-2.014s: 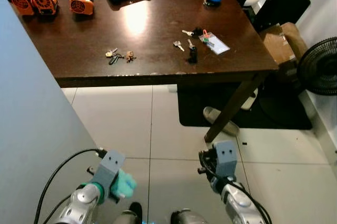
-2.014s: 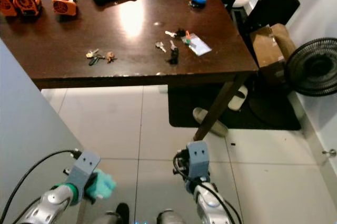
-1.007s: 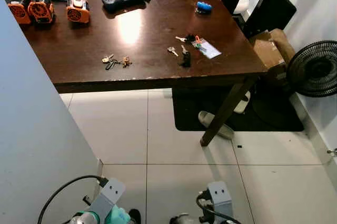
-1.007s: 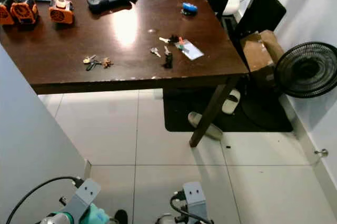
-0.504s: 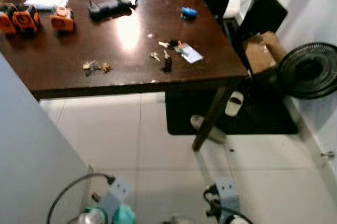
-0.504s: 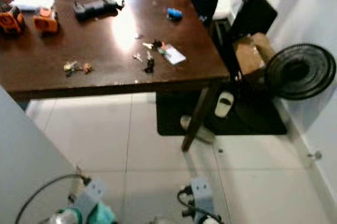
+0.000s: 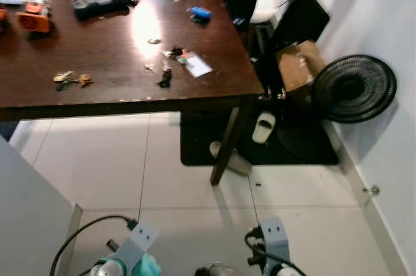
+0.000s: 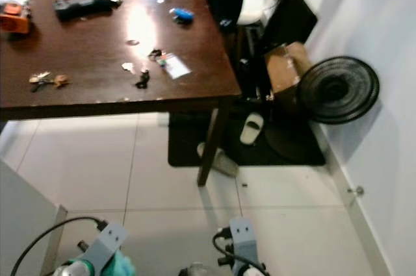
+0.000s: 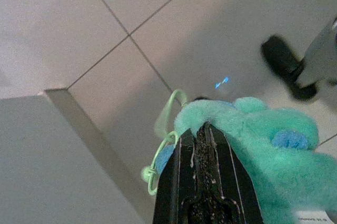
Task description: Hang keys on a hook
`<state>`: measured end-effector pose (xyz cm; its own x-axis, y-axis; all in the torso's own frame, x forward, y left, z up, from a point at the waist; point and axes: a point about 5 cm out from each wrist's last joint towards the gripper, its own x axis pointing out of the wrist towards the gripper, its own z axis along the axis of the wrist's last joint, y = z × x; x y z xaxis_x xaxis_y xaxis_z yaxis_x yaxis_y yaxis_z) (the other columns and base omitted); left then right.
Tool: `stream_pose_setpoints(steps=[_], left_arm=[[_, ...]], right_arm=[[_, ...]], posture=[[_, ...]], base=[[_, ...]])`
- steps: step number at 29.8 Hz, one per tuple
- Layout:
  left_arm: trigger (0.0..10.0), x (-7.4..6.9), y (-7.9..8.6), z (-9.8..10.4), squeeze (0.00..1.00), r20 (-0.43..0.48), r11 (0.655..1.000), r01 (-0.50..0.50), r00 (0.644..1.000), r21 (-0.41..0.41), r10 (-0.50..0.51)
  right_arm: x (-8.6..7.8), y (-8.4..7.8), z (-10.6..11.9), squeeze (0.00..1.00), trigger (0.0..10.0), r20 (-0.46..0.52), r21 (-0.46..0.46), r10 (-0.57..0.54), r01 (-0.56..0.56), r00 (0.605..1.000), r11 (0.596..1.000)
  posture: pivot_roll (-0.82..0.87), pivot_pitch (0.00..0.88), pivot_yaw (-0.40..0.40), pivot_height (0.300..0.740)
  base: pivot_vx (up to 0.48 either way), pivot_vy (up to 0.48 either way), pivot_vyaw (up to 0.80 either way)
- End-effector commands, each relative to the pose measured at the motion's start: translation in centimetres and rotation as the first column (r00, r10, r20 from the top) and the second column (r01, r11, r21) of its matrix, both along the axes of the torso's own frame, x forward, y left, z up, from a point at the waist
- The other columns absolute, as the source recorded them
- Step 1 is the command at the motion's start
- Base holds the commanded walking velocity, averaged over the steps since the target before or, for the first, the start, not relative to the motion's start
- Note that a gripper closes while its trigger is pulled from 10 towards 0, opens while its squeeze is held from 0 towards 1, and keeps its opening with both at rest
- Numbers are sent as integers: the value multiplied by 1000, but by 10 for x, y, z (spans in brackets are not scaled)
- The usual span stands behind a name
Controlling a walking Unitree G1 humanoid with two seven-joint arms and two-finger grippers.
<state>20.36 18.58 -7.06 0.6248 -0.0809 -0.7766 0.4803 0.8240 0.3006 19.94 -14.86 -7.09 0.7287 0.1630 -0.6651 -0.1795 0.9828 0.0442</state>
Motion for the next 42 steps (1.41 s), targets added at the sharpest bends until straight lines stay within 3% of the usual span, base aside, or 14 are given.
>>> stream_pose_setpoints(steps=[1, 12, 19, 21, 23, 26, 28, 30, 31, 32, 33, 34, 41, 42], left_arm=[[10000, -7, -2, -4, 0, -26, 1000, 5, 1000, 0, -5], [10000, -5, -3, -3, 0, -12, 1000, -14, 1000, -16, 14], [10000, 31, -10, 21, 0, 168, 986, -75, 981, -149, 100], [10000, 64, -22, 53, 0, 332, 964, -37, 935, -262, 126], [10000, 64, -22, 53, 0, 332, 964, -37, 935, -262, 126], [10000, 86, -36, 83, 0, 455, 940, 53, 883, -338, 114], [10000, 86, -36, 83, 0, 455, 940, 53, 883, -338, 114], [10000, 103, -51, 114, 0, 552, 909, 132, 825, -395, 120], [10000, 103, -51, 114, 0, 552, 909, 132, 825, -395, 120], [10000, 110, -60, 130, 0, 593, 891, 167, 794, -421, 131], [10000, 110, -60, 130, 0, 593, 891, 167, 794, -421, 131], [10000, 116, -67, 144, 0, 625, 875, 197, 767, -443, 144], [10000, 121, -76, 163, 0, 658, 848, 235, 735, -475, 165], [10000, 123, -80, 171, 0, 666, 833, 249, 724, -493, 178]], right_arm=[[2, -5, 1, 0, 10000, 9, 3, -17, 17, 1000, 1000], [28, 2, 20, 0, 10000, 135, 23, 1, -4, 991, 1000], [53, 5, 43, 0, 10000, 283, 39, -15, 4, 959, 999], [74, 13, 67, 0, 10000, 418, 49, 10, -34, 908, 998], [74, 13, 67, 0, 10000, 418, 49, 10, -34, 908, 998], [94, 22, 96, 0, 10000, 549, 68, 22, -71, 836, 995], [94, 22, 96, 0, 10000, 549, 68, 22, -71, 836, 995], [112, 28, 131, 0, 10000, 676, 89, 15, -101, 737, 991], [112, 28, 131, 0, 10000, 676, 89, 15, -101, 737, 991], [119, 31, 150, 0, 10000, 731, 98, 6, -114, 682, 989], [119, 31, 150, 0, 10000, 731, 98, 6, -114, 682, 989], [125, 32, 167, 0, 10000, 775, 99, 2, -125, 632, 987], [130, 34, 188, 0, 10000, 824, 101, -5, -137, 567, 985], [131, 34, 198, 0, 10000, 844, 96, -4, -144, 536, 985]], posture=[[-203, 104, 3, 740], [-201, 103, 1, 740], [-193, 104, -3, 740], [-187, 100, -5, 740], [-187, 100, -5, 740], [-184, 95, -5, 740], [-184, 95, -5, 740], [-184, 90, -4, 740], [-184, 90, -4, 740], [-186, 89, -4, 740], [-186, 89, -4, 740], [-189, 88, -2, 740], [-189, 88, -3, 740], [-194, 88, -4, 740]], base=[[0, -281, 0], [0, -44, 140], [0, 0, 787], [0, 0, 788], [0, 0, 788], [0, 0, 788], [0, 0, 788], [0, 0, 788], [0, 0, 788], [0, 0, 781], [0, 0, 781], [0, 0, 781], [0, 0, 781], [0, 0, 781]])
